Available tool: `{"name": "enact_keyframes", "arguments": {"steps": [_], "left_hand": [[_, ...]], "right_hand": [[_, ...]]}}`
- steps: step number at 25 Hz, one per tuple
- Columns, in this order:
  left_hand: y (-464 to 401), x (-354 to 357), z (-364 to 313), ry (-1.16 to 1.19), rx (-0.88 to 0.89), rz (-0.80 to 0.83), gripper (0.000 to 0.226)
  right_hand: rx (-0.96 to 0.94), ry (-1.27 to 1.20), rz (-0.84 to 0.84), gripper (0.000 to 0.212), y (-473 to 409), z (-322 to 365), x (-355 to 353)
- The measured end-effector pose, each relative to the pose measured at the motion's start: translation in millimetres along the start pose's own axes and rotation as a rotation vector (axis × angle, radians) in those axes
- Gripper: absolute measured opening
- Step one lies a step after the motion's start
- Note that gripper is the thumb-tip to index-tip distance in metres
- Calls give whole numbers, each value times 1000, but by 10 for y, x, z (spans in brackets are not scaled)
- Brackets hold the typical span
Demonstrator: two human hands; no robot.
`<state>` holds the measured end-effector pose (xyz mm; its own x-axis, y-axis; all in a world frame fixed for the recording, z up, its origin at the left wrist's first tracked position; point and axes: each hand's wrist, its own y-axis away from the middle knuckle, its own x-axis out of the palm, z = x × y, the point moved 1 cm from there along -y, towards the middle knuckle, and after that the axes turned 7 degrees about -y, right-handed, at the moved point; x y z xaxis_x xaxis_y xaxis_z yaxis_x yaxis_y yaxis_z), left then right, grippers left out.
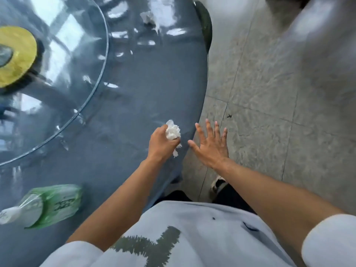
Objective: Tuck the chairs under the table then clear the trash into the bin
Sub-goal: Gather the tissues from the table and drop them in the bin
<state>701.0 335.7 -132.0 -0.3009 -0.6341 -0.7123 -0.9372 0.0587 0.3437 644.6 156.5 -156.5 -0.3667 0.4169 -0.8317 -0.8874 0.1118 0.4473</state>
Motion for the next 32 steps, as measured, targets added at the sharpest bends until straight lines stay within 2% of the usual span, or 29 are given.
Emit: {"name": "enact_keyframes", "arguments": {"steps": [2,7,10,15,18,22,31,32], "left_hand": [[-308,163,-496,-9,-36,-53,26],[-961,427,-1417,41,-87,-50,23],[-1552,497,-1809,70,-130,-76,23],[-2758,454,-2229,194,-237,-234,23],[-3324,328,-2392,249,-316,-254,27],[-3792,95,-2479,325,-429,-318,22],[-4537,-167,-2480,422,-826,-537,28],[-4650,-167,-2553,437,-867,-558,35]], "right_hand": [[-69,41,33,76,-392,-312,-383],[-172,84,18,76,-1266,-846,-1292],[-246,122,6,76,-1932,-1000,-1779],[-373,211,7,76,-3181,-1034,-2381],[-397,258,67,75,-3815,-890,-2764],[-521,290,91,73,-4529,-552,-3144],[-872,454,296,72,-5948,397,-3294],[-908,468,324,71,-6126,483,-3307]]}}
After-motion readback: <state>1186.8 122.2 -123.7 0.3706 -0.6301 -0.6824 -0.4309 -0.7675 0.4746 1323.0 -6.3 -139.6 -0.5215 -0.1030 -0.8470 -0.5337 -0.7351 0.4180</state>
